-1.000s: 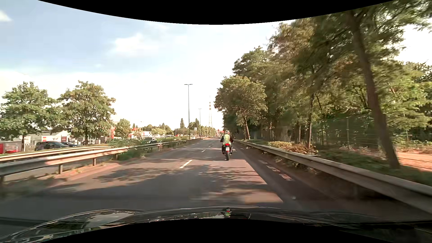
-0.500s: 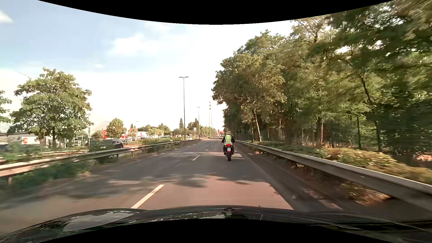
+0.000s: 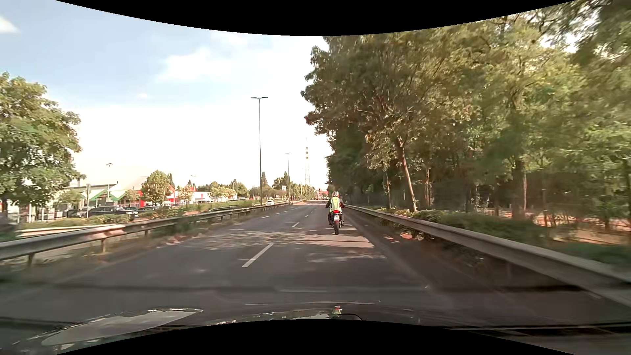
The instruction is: Follow the waypoints while adhering to traffic rules and regulations
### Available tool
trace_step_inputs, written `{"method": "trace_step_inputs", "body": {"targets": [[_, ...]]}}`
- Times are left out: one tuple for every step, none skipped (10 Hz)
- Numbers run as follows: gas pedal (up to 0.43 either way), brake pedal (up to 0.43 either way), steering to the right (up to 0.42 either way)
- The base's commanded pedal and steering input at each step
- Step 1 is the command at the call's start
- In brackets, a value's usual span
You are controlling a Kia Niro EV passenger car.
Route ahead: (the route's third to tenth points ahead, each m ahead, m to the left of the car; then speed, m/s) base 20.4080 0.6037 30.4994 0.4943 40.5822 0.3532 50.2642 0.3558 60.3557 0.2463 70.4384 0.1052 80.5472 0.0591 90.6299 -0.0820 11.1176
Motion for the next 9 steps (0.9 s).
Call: {"method": "trace_step_inputs", "body": {"targets": [[0.087,0.000,-0.004],[0.087,0.000,-0.004],[0.087,0.000,-0.004],[0.087,0.000,-0.004],[0.087,0.000,-0.004],[0.098,0.000,-0.003],[0.098,0.000,-0.002],[0.110,0.000,-0.002],[0.110,0.000,-0.002]]}}
